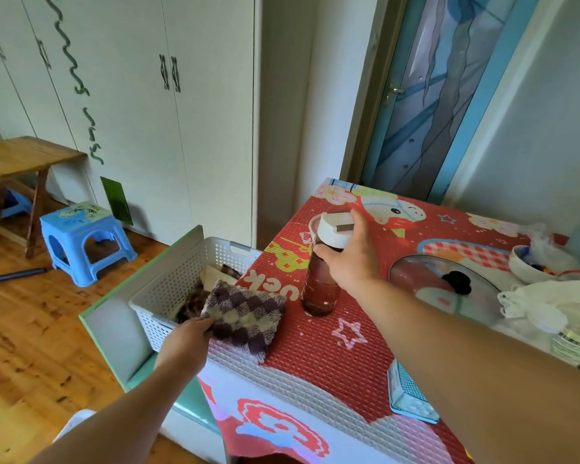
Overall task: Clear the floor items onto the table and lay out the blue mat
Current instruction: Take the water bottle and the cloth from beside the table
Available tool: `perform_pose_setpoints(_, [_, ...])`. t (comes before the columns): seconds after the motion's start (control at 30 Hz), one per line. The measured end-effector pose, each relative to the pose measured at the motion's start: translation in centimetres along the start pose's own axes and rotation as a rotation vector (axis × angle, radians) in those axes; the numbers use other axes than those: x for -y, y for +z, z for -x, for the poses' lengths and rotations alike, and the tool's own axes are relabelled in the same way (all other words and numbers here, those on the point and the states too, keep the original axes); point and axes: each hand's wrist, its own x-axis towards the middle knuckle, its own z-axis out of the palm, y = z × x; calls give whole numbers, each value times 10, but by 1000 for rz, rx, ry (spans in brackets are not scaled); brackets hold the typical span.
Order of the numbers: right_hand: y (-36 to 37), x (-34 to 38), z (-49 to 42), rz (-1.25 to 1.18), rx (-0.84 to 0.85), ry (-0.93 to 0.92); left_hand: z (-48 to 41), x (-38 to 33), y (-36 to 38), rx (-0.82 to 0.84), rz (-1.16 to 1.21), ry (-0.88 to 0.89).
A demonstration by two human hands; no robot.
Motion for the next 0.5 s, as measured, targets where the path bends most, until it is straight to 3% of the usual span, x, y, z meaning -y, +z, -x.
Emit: perform_pose_setpoints(0.5, [-55, 75, 50, -23, 23, -50, 17, -44, -101, -60, 24, 157])
